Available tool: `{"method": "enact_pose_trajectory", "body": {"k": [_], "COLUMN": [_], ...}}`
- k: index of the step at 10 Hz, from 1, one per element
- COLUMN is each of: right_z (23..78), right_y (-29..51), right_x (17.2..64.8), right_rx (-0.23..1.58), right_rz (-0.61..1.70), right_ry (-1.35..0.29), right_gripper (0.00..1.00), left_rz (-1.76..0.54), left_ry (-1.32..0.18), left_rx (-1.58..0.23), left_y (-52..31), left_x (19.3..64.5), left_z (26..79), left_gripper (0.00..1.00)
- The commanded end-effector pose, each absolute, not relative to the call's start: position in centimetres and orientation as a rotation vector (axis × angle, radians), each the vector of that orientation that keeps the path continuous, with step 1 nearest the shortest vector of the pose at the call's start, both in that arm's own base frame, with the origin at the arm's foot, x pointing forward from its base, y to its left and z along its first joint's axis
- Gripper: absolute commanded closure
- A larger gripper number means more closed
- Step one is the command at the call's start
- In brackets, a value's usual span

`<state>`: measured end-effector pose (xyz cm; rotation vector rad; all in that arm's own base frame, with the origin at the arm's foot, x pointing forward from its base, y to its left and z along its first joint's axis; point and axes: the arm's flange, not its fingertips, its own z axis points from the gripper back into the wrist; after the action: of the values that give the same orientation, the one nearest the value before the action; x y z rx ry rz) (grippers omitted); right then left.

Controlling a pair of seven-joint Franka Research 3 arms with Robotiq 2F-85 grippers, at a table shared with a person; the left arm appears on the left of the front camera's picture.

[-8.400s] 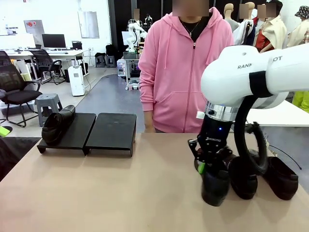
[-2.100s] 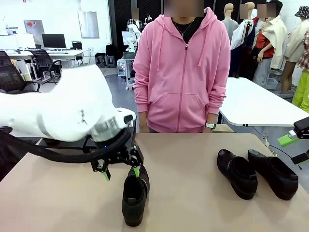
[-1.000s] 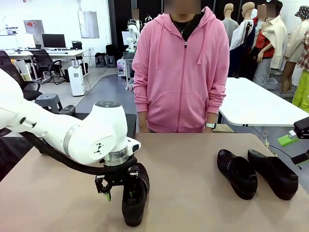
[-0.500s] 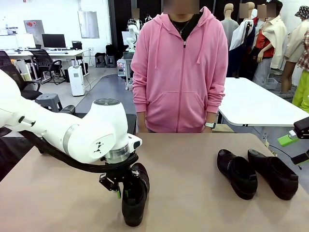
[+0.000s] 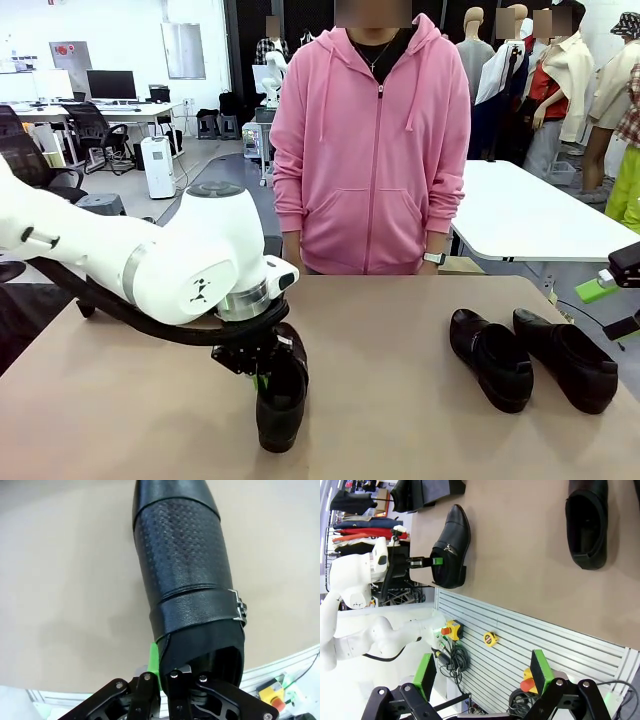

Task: Organize the shoes by placing them on the stand.
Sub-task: Place the Shoe from the middle of the table onto the Shoes Stand.

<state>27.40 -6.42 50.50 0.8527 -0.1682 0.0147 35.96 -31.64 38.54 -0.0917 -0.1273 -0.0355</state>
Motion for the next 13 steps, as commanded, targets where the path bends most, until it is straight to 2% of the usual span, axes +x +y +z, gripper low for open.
{"method": "enact_pose_trajectory", "body": {"k": [1, 3, 6, 10, 11, 12, 13], "right_z": [50.9, 50.9, 50.9, 50.9, 50.9, 50.9, 50.9], "right_y": [-6.2, -6.2, -6.2, -6.2, -6.2, -6.2, -6.2], "right_x": [27.4, 27.4, 27.4, 27.4, 27.4, 27.4, 27.4], "right_rx": [0.880, 0.880, 0.880, 0.880, 0.880, 0.880, 0.880], "right_rz": [-0.009, -0.009, -0.009, -0.009, -0.009, -0.009, -0.009], "right_ry": [-0.168, -0.168, -0.168, -0.168, -0.168, -0.168, -0.168], "right_gripper": [0.00, 0.00, 0.00, 0.00, 0.00, 0.00, 0.00], "left_rz": [-0.113, -0.279, -0.244, -0.235, -0.147, -0.088, -0.169], "left_ry": [-0.186, -0.221, -0.366, -0.446, -0.425, -0.415, -0.411], "left_rx": [-0.147, -0.222, -0.208, -0.132, -0.129, -0.204, -0.129], "left_y": [-30.6, -28.1, -20.2, -6.0, -4.0, -2.9, -3.7], "left_x": [34.8, 32.1, 32.6, 36.9, 37.0, 36.5, 36.9], "left_z": [43.3, 50.8, 56.2, 57.2, 56.6, 56.5, 56.9], "left_gripper": [1.00, 1.00, 1.00, 1.00, 1.00, 1.00, 1.00]}}
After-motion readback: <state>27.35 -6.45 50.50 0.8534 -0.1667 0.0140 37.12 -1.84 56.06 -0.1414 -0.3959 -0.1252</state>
